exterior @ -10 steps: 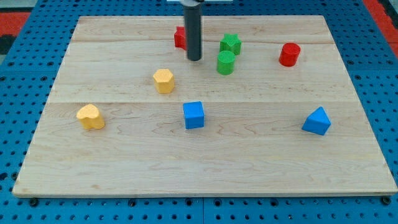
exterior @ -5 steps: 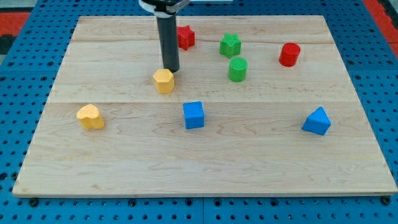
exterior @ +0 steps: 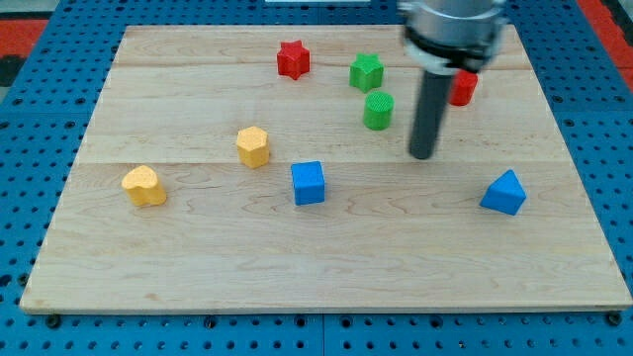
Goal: Place the green circle and the yellow hexagon in a diagonal line
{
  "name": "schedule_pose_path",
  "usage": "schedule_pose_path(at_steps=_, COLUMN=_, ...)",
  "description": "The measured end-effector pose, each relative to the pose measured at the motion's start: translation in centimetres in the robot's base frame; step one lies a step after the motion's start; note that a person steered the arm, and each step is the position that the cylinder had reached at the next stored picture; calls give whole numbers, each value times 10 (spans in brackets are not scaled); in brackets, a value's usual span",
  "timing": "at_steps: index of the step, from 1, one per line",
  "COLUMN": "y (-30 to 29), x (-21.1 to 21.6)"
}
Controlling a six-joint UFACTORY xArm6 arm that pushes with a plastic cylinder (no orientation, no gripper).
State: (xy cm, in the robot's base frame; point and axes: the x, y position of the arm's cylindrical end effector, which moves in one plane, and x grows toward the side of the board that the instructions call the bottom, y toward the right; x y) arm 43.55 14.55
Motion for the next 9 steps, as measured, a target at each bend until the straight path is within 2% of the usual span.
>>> schedule_pose_path(at_steps=1, y=22, x=0)
schedule_pose_path(at_steps=3, y=170, x=-18)
schedule_pose_path(at_steps=8, y=180, x=-51)
schedule_pose_path(at_steps=9, y=147, x=-84)
